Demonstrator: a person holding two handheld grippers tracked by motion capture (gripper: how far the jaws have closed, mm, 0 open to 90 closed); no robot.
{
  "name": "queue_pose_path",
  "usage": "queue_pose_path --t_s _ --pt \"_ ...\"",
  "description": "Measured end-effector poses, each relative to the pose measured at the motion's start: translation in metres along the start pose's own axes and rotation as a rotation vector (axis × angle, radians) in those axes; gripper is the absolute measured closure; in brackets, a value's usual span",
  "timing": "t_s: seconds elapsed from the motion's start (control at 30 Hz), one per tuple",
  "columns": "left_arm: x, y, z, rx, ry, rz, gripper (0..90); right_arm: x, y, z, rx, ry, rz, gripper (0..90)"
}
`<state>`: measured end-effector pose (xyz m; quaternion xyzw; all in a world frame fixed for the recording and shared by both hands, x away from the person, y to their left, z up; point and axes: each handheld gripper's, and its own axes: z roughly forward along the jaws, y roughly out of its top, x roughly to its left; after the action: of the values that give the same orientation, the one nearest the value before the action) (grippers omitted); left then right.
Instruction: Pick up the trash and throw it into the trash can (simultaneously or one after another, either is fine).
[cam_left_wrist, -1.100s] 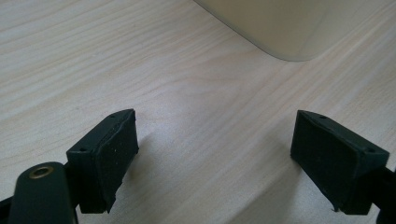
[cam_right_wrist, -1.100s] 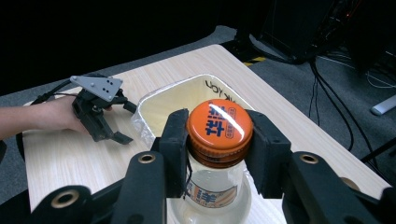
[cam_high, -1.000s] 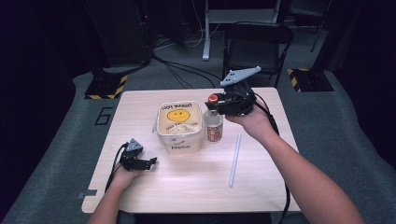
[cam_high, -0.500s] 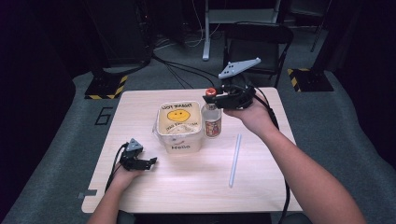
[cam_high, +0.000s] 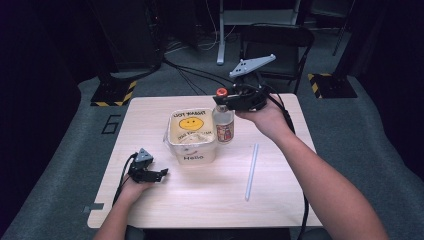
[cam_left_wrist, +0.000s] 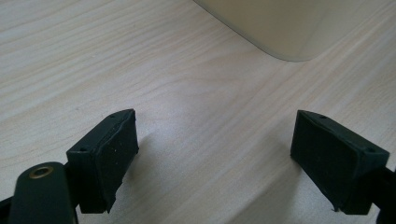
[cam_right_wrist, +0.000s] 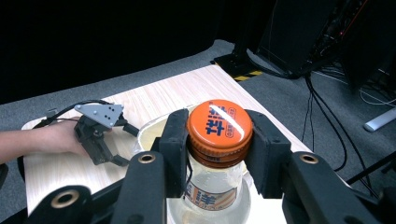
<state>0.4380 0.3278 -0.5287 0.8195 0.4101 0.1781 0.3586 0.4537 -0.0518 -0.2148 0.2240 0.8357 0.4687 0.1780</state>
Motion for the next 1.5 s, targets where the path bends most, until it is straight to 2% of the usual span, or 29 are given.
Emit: queue_pose_path --t_s 0.33,0.6,0.97,1.27,1.5 --pt "0.000 0.000 0.000 -0.004 0.001 -0.004 14.8 -0.001 0.011 0.010 -0.019 0.007 0.005 61.7" --pt "0.000 0.000 0.001 -0.004 0.001 -0.005 14.8 -0.001 0.021 0.018 -0.035 0.009 -0.009 61.7" --pt "0.000 0.000 0.001 -0.006 0.001 -0.003 14.8 0.004 0.032 0.039 -0.037 0.021 -0.016 61.7" --pt "0.000 0.000 0.000 -0.003 0.000 -0.002 14.8 0.007 0.036 0.058 -0.028 0.017 -0.030 61.7" --pt "0.000 0.000 0.001 -0.009 0.004 -0.003 14.8 0.006 0.032 0.072 -0.032 0.006 -0.029 61.6"
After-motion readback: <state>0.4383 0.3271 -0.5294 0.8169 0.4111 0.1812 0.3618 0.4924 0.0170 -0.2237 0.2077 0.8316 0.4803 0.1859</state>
